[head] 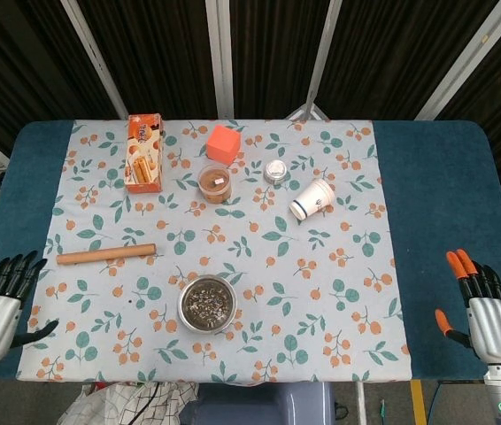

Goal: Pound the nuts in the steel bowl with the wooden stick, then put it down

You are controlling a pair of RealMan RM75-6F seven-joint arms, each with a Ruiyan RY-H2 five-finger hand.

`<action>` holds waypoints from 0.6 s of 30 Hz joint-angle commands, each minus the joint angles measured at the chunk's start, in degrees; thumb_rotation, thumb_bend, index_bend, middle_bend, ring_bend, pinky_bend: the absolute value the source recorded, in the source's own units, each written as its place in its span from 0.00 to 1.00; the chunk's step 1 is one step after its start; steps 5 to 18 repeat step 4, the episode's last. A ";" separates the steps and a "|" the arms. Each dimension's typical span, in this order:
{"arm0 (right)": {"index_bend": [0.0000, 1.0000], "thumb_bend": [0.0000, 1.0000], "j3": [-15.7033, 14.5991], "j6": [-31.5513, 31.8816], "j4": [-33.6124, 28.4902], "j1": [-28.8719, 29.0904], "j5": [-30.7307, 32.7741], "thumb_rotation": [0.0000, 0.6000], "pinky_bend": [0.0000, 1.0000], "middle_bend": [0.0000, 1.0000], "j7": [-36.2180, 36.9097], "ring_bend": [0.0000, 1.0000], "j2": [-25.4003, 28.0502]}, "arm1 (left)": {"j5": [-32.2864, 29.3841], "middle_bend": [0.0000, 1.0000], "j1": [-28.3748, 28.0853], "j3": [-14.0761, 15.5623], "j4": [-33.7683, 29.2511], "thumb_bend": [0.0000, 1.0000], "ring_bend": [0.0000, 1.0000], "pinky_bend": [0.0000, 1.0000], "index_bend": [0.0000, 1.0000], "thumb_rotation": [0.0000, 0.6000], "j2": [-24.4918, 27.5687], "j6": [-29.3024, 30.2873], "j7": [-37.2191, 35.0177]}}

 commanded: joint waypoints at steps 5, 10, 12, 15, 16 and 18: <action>0.00 0.37 0.08 1.97 1.48 -0.17 -1.74 1.00 0.00 0.00 -1.06 0.00 -0.72 | 0.89 0.00 3.04 -0.26 2.91 0.21 0.00 0.00 0.00 1.00 -0.08 3.38 2.17; 0.00 0.37 0.08 1.97 1.48 -0.17 -1.74 1.00 0.00 0.00 -1.06 0.00 -0.72 | 0.89 0.00 3.04 -0.26 2.91 0.21 0.00 0.00 0.00 1.00 -0.08 3.38 2.17; 0.00 0.37 0.08 1.97 1.48 -0.17 -1.74 1.00 0.00 0.00 -1.06 0.00 -0.72 | 0.89 0.00 3.04 -0.26 2.91 0.21 0.00 0.00 0.00 1.00 -0.08 3.38 2.17; 0.00 0.37 0.08 1.97 1.48 -0.17 -1.74 1.00 0.00 0.00 -1.06 0.00 -0.72 | 0.89 0.00 3.04 -0.26 2.91 0.21 0.00 0.00 0.00 1.00 -0.08 3.38 2.17; 0.00 0.37 0.08 1.97 1.48 -0.17 -1.74 1.00 0.00 0.00 -1.06 0.00 -0.72 | 0.89 0.00 3.04 -0.26 2.91 0.21 0.00 0.00 0.00 1.00 -0.08 3.38 2.17; 0.00 0.37 0.08 1.97 1.48 -0.17 -1.74 1.00 0.00 0.00 -1.06 0.00 -0.72 | 0.89 0.00 3.04 -0.26 2.91 0.21 0.00 0.00 0.00 1.00 -0.08 3.38 2.17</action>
